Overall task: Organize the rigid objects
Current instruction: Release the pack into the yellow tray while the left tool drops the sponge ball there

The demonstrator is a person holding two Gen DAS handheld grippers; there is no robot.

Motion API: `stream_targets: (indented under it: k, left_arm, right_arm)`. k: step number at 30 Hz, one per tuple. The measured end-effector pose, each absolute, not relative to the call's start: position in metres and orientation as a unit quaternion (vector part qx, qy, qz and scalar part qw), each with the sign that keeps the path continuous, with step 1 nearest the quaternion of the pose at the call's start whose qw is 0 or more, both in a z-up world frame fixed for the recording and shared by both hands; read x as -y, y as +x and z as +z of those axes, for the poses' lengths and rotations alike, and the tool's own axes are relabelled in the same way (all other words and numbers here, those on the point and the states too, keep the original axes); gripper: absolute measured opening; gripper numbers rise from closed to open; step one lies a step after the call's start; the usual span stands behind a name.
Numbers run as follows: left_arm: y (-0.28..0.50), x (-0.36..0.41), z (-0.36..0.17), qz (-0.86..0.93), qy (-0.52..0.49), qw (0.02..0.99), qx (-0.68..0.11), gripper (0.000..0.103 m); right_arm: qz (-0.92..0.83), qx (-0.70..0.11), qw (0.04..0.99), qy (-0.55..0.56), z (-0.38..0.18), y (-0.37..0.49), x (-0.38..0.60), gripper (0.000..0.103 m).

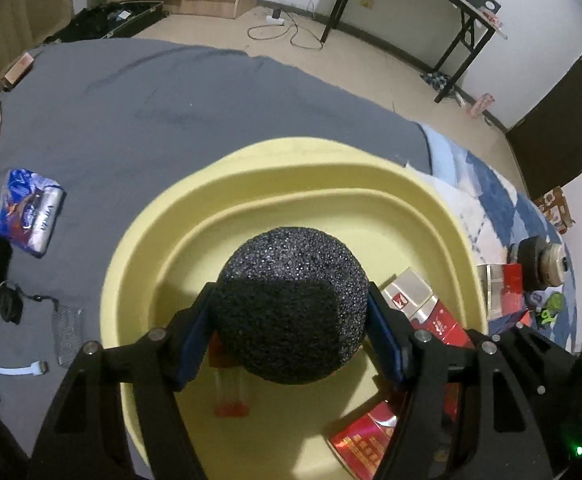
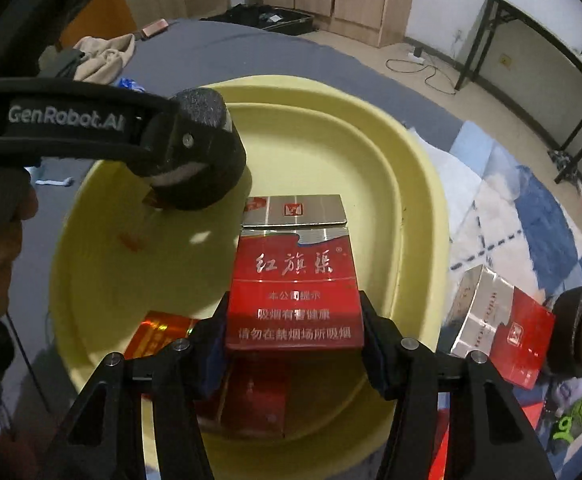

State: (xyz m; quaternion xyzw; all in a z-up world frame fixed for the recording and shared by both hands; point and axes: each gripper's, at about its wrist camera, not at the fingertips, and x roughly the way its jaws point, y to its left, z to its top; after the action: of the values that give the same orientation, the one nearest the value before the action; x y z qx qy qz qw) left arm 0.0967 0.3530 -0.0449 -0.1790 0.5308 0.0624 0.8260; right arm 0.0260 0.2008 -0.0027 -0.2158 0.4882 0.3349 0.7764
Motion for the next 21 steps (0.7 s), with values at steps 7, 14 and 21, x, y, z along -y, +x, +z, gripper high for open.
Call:
stream_targets:
  k: [7,14,21]
  left_arm:
    - [0.079,-0.353,-0.018,0.063,-0.210,0.849,-0.481,0.103]
    - [0.065,-0.316,0.033,0.046,-0.212,0.857,-0.468,0.103]
    - [0.065,-0.221,0.069,-0.035,-0.178,0.869,-0.460,0.103]
  right_arm:
    - [0.359,-0.451,0.787,-0.219,0.026,-0.006,-0.179,0.102]
    - [0.305,-0.430,0.837,-0.148,0.076,-0.017,-0.062,0.103]
    - [0.200,-0.465,0.862,-0.029,0.089,-0.006,0.078,0.103]
